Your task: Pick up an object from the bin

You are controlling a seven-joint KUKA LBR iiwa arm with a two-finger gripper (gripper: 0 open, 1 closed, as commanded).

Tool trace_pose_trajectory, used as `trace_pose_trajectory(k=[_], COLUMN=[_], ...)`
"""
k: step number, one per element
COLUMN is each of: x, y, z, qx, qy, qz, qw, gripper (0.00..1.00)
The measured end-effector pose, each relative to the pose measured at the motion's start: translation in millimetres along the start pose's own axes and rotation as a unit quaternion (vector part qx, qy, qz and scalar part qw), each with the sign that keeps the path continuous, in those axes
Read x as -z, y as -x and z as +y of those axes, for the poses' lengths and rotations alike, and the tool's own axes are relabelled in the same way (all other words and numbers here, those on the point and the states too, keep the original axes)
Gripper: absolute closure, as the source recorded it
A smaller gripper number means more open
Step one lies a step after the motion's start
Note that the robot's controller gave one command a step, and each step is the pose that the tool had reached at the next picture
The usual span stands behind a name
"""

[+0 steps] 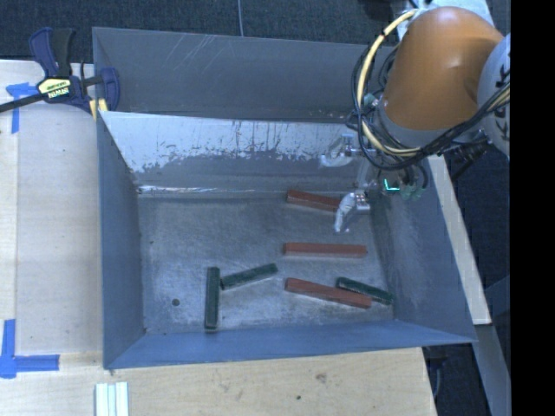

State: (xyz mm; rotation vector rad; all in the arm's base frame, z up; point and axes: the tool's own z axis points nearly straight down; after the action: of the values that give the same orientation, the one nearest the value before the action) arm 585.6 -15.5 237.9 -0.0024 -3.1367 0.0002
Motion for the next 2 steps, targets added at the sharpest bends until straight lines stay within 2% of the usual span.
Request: trace_pose_trajectory(k=[1, 2], x=[4.8, -41.0], y=[1.4, -17.1], z=[0.0, -0.2], qx=[0.000, -0.003], qy=[0.000, 0.000], qz=[-0.0042, -0.0074], qw=[1.0000, 1.0000], gripper=[0.00, 0.00])
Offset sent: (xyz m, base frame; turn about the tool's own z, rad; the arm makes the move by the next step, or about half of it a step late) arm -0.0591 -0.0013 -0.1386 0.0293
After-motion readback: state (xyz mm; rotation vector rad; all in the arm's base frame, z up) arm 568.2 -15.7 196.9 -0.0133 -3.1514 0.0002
